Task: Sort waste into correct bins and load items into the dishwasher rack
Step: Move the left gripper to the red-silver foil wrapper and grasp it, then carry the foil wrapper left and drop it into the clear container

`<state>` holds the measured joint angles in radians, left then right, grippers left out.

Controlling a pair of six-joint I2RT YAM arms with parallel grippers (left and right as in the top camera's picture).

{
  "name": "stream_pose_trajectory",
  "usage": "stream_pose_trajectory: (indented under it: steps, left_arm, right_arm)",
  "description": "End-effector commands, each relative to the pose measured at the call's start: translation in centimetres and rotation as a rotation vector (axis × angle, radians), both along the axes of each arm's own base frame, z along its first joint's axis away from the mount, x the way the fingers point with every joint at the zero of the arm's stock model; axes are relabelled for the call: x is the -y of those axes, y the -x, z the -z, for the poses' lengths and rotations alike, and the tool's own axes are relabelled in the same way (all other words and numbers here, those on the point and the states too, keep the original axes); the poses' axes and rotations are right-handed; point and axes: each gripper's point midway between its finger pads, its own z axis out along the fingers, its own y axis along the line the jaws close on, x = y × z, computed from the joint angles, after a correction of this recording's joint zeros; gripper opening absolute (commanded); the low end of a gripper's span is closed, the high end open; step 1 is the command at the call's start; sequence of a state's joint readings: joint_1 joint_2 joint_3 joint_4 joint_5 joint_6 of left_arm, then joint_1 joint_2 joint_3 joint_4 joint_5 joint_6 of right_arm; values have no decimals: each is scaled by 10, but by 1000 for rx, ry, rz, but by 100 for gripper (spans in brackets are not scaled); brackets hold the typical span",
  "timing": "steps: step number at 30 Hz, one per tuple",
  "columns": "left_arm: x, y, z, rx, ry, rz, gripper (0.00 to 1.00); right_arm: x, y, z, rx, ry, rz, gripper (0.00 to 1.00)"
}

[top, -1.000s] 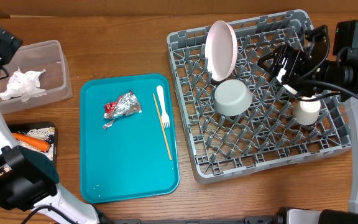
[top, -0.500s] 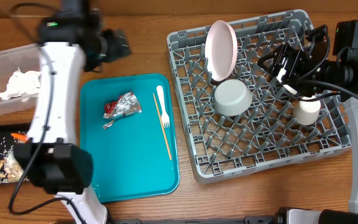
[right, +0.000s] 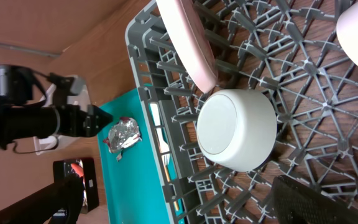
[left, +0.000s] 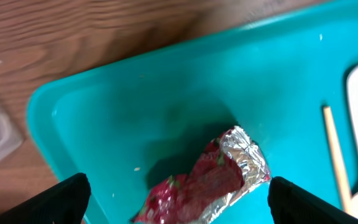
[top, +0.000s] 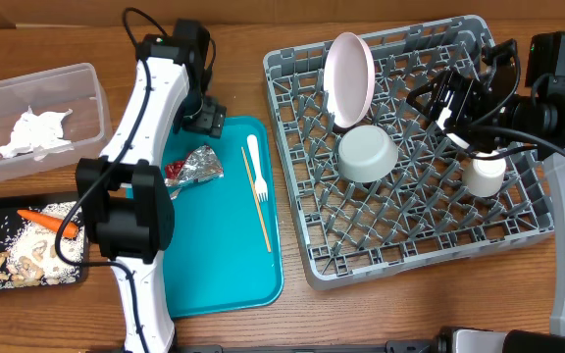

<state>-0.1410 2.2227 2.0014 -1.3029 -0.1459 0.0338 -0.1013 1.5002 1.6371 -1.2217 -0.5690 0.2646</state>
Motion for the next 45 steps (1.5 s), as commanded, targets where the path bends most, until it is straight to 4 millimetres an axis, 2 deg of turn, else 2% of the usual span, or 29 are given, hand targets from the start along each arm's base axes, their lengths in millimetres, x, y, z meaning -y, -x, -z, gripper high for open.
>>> stream_pose_trajectory:
  steps: [1,4,9,13,19,23,26,28,30,35,37,40,43,45]
  left_arm:
    - [6,5,13,-67,85,163,94]
    - [10,11,14,-97,164,210,93]
    - [8,13,14,-103,202,246,82]
    - [5,12,14,-99,202,246,95]
    - [6,13,16,-104,200,288,93]
    - [4,22,28,-140,200,318,95]
    - [3,36,43,-196,204,376,96]
    - [-5,42,52,-222,161,417,99]
    - [-16,42,57,-231,96,415,99]
    - [-15,36,58,-202,100,390,98]
    - [-16,32,58,-189,92,390,84]
    - [-20,28,58,-176,64,386,56]
    - [-20,25,59,-160,61,366,44]
    - [-20,24,59,-155,60,358,16]
  right_arm:
    - [0,-1,-3,16,8,-5,100]
    - [0,-1,-3,16,8,-5,100]
    - [0,-1,-3,16,8,-5,100]
    - [0,-1,-3,16,8,-5,100]
    - [0,-1,-3,16,8,-5,100]
    - [0,-1,-3,16,8,-5,100]
    - [0,-1,-3,16,8,-5,100]
    - [0,-1,-3,16,8,-5,100]
    - [0,-1,-3,16,8,-5,100]
    - [0,-1,-3,16,8,-5,100]
    - [0,-1,-3,16,8,-5,100]
    - [0,-1,-3,16,8,-5,100]
    - [0,-1,-3,16,8,-5,100]
    - [0,-1,-3,16,8,-5,100]
